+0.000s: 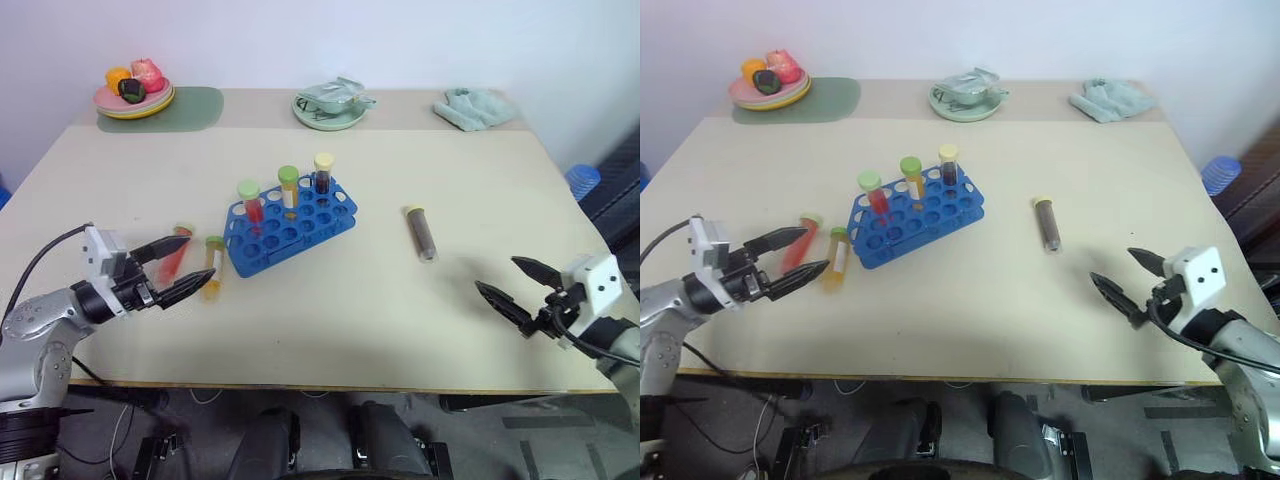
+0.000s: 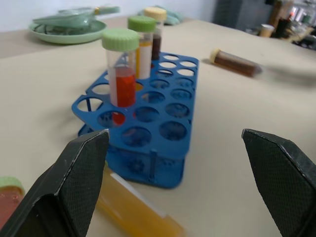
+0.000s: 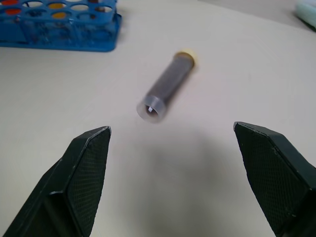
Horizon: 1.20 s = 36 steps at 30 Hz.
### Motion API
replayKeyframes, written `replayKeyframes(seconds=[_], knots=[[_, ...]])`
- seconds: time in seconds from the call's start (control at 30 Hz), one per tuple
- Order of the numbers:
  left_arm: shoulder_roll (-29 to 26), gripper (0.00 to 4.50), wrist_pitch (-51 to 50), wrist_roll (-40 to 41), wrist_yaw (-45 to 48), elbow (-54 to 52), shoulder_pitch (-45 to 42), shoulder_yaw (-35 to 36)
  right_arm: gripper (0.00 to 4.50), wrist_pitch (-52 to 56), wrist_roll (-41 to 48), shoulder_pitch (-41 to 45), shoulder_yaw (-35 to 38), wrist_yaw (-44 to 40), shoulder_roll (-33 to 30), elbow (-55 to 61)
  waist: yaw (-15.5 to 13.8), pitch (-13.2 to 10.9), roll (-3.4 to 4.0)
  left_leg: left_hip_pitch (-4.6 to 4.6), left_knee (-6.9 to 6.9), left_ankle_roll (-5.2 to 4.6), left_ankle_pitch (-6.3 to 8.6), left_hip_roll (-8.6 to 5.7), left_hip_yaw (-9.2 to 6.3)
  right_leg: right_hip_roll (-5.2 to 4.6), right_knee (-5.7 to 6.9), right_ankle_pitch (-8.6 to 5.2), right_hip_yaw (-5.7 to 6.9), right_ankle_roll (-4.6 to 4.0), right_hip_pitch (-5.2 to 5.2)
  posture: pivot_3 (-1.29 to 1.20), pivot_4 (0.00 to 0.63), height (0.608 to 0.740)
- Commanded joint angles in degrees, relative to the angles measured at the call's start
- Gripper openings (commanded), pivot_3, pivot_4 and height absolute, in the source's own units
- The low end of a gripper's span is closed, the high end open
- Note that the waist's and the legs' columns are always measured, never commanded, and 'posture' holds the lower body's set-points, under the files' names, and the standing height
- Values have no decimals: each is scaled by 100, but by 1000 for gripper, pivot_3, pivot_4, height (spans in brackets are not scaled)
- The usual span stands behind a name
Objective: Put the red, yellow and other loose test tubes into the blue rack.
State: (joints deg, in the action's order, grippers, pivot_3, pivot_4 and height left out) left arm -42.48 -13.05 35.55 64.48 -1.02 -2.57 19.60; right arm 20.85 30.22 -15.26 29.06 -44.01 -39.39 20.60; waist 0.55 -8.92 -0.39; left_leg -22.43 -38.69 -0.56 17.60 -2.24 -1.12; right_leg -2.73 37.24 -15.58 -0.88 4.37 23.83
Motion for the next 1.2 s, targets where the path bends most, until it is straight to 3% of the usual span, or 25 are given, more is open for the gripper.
replayKeyframes(seconds=[0.03,0.67,0.83,0.93,1.03,1.13,1.2], knots=[[-135,4403,163,-29,192,72,-12,160,4088,-138,98,-74,270,-149,-70,69,7,0,0,0,0,0,0,0,0,0,0,0,0,0,0,0,150,740],[67,4403,-207,444,279,-219,-38,152,4088,161,46,515,103,-6,-194,-113,7,0,1,1,1,0,0,1,0,-1,-2,0,0,0,-1,0,150,740],[129,4403,-145,543,417,-251,-136,117,4088,1287,453,1207,15,389,-440,-161,13,-1,1,2,0,0,0,1,0,-1,-1,0,0,0,-1,0,150,740],[150,4403,-46,470,561,-169,-287,14,4088,2352,546,1916,-355,697,-822,-280,14,-1,2,1,0,0,0,1,0,-1,-1,0,0,0,-1,0,150,740],[312,4403,-118,460,521,-184,-553,-202,4088,3894,784,3446,-1129,692,-1194,-1046,48,-8,15,3,-4,-1,0,1,3,-3,-1,1,-1,-2,0,0,150,740],[401,4403,-120,414,544,-129,-714,-296,4088,4891,722,4861,-1659,898,-1009,-1940,38,-8,15,-1,2,-1,0,1,4,-4,0,2,2,-4,8,0,150,740],[454,4403,-111,403,561,-59,-827,-346,4088,5570,468,6026,-1867,1394,-568,-2911,58,-9,15,-10,12,0,-1,1,8,-4,-1,2,1,-3,25,0,150,740]])
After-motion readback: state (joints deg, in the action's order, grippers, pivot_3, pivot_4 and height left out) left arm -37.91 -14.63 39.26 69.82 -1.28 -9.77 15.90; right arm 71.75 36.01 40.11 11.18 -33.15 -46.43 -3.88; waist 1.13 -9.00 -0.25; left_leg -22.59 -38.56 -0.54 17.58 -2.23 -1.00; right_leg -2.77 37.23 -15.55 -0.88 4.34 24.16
